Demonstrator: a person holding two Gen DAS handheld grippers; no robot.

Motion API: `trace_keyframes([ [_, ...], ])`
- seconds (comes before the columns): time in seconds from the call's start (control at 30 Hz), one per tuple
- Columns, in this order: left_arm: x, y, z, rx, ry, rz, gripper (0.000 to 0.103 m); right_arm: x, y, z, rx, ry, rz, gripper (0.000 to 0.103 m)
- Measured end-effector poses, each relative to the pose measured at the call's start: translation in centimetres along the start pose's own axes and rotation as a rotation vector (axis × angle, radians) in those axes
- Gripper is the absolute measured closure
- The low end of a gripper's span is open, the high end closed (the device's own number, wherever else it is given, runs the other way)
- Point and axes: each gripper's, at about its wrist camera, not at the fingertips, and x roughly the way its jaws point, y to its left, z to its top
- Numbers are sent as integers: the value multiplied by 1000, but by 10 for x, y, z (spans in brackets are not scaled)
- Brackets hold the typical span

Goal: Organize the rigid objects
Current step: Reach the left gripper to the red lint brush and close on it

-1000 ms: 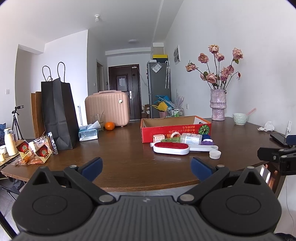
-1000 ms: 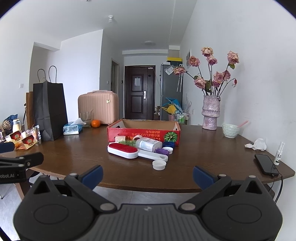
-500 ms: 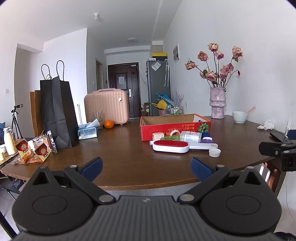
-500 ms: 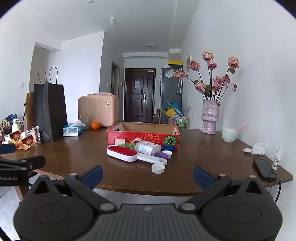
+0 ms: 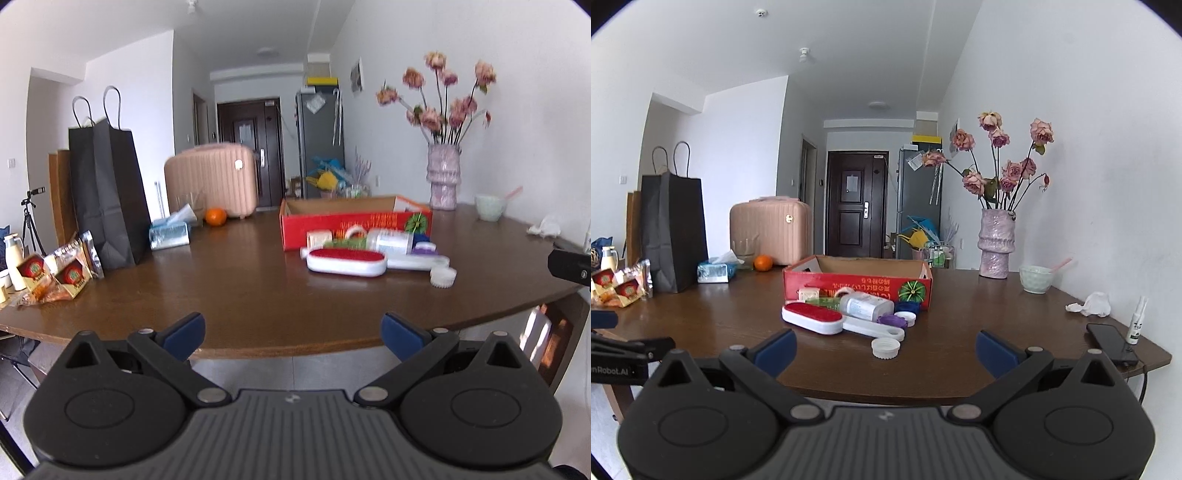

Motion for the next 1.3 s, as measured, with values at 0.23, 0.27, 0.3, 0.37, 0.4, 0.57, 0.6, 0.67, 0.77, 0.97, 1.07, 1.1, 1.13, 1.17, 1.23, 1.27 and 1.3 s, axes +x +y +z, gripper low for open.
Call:
trace_keyframes([
  [0.23, 54, -3, -1, 1, 70, -20, 0, 55, -10, -11, 50, 78, -15, 0],
  [0.27, 63, -4, 1, -4, 70, -6, 0, 66, -13, -12, 57, 87, -11, 0],
  [0.3, 73, -4, 3, -3, 73, 14, 0, 76, -17, -14, 65, 90, 2, 0],
  [0.37, 95, -5, 11, 12, 79, 24, 0, 97, -26, -16, 90, 109, 25, 0],
  [0.4, 105, -5, 15, 10, 79, 17, 0, 108, -31, -16, 95, 141, 57, 0],
  [0.57, 163, -2, 43, -6, 118, -68, 0, 160, -44, -14, 166, 274, 44, 4],
  [0.6, 177, -1, 50, -5, 131, -88, 0, 172, -46, -13, 187, 286, 57, 13],
  [0.67, 208, 1, 62, -13, 181, -118, 0, 195, -49, -11, 211, 292, 79, 32],
  [0.77, 248, 8, 78, -68, 258, -164, 0, 228, -53, -4, 238, 301, 88, 53],
  [0.97, 294, 11, 95, -120, 268, -220, 10, 280, -66, 3, 310, 376, 107, 80],
  [1.07, 313, 10, 92, -136, 311, -252, 26, 296, -71, -2, 349, 436, 122, 87],
  [1.1, 315, 13, 89, -168, 308, -271, 28, 297, -72, -3, 347, 433, 128, 87],
  [1.13, 318, 15, 89, -188, 313, -293, 30, 298, -72, -1, 325, 431, 129, 87],
  [1.17, 319, 16, 89, -195, 318, -316, 32, 300, -72, 0, 309, 433, 123, 87],
  [1.23, 317, 17, 89, -213, 335, -346, 39, 307, -78, 1, 317, 439, 124, 86],
  [1.27, 315, 18, 88, -223, 343, -352, 39, 311, -80, 2, 321, 442, 126, 86],
  [1.3, 312, 18, 87, -227, 344, -353, 40, 314, -82, 2, 324, 445, 122, 86],
])
